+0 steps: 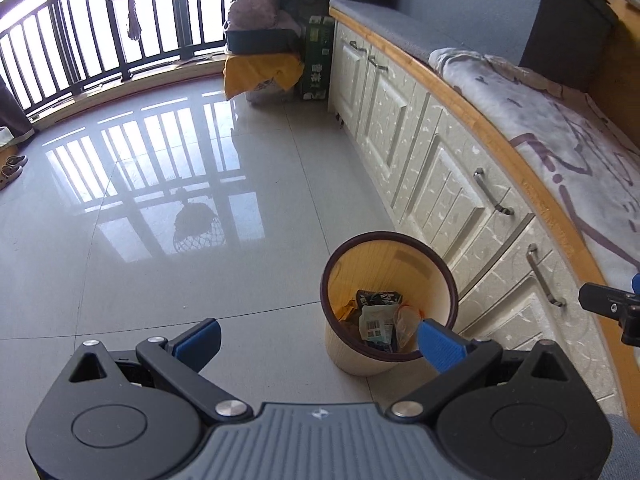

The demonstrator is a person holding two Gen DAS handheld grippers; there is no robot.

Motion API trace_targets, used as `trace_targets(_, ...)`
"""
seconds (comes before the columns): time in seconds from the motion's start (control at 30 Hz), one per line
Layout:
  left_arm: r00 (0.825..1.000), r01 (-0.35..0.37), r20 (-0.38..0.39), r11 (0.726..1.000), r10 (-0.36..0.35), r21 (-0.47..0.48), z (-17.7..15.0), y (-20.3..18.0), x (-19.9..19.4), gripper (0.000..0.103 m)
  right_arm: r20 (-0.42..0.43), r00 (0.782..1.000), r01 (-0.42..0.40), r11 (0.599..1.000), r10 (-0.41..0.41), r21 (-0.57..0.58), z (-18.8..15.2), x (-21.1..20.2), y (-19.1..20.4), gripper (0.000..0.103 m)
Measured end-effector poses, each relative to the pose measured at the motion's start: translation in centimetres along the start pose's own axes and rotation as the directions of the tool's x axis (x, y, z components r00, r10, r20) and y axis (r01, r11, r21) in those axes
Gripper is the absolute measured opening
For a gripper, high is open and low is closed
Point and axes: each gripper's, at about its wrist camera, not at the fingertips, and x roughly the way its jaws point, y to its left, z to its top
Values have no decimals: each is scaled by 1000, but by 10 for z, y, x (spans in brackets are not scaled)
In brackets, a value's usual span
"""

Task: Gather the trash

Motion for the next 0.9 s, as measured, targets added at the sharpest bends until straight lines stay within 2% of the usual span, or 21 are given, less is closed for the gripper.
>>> trace_targets(0.47,995,-27,97,999,23,36,-27,-21,-42,103,80,996,34,998,-38,55,-30,-50,-25,103)
trace_targets(0.9,993,-32,119,999,27,43,-50,-37,-51,103,99,993,62,995,-70,81,-58,-68,-43,103)
